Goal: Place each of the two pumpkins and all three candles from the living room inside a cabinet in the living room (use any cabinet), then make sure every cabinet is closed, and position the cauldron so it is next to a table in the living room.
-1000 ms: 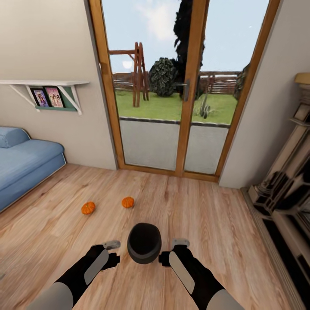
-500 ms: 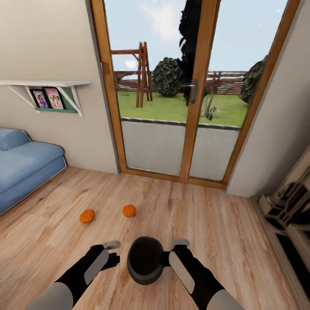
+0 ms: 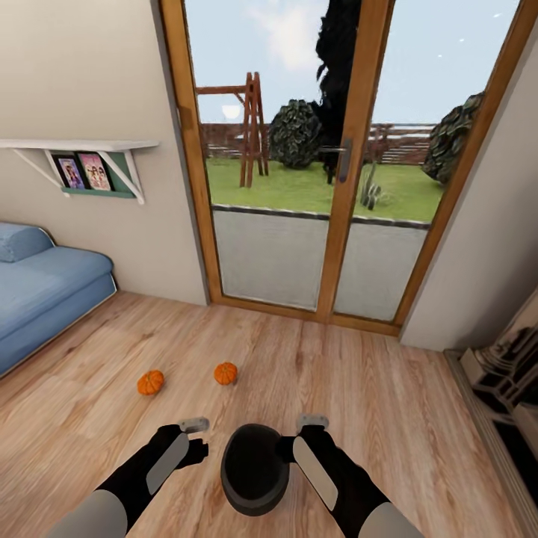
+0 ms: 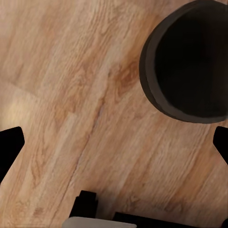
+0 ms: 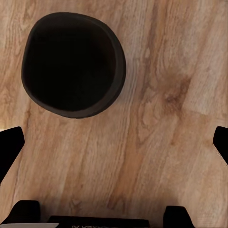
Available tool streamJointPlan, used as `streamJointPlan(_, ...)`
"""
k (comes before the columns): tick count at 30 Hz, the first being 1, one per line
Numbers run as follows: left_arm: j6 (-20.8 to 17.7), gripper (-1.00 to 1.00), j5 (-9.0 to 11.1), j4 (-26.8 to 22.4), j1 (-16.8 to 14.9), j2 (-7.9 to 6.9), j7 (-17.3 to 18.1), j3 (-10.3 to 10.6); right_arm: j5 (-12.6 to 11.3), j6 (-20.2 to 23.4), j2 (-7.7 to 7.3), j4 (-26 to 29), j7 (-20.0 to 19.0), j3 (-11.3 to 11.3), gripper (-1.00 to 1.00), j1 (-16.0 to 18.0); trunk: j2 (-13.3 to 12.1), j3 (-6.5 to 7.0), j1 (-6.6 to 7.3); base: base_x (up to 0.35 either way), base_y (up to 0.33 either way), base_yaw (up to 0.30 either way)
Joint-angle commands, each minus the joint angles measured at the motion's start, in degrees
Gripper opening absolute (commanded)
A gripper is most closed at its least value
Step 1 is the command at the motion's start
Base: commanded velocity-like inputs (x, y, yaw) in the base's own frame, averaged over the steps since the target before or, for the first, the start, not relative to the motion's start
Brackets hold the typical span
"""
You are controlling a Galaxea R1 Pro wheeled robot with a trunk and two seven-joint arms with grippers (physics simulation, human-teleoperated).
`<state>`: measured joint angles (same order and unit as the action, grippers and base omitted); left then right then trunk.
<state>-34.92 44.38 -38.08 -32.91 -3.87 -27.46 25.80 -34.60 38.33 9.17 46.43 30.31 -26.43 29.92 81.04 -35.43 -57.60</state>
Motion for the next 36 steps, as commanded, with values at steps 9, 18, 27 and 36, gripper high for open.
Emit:
streamJointPlan(9,0.7,1.00,0.6,-0.6,-0.1,0.81,-0.6,0.7,-0.4,-0.2,0.25,0.0,0.6,-0.2,1.00,0.1,0.0,-0.06,-0.03,0.072,0.000,0.000)
streamJointPlan(18,0.9,1.00,0.2,-0.6,-0.1,2.00,-0.6,0.8,-0.4,-0.2,0.37,0.0,0.5,-0.3,1.00,0.1,1.2,-0.60,-0.68,0.001,0.000,0.000)
streamJointPlan(27,1.0,1.00,0.3,-0.7,-0.1,2.02,-0.6,0.9,-0.4,-0.2,0.49,0.1,0.5,-0.4,1.00,0.1,2.0,-0.95,-1.12,0.000,0.000,0.000)
streamJointPlan(36,3.2,1.00,0.3,-0.3,-0.1,2.02,-0.5,1.2,-0.4,-2.4,0.50,0.0,0.4,-0.6,1.00,0.1,5.6,-2.57,-3.10,0.000,0.000,0.000)
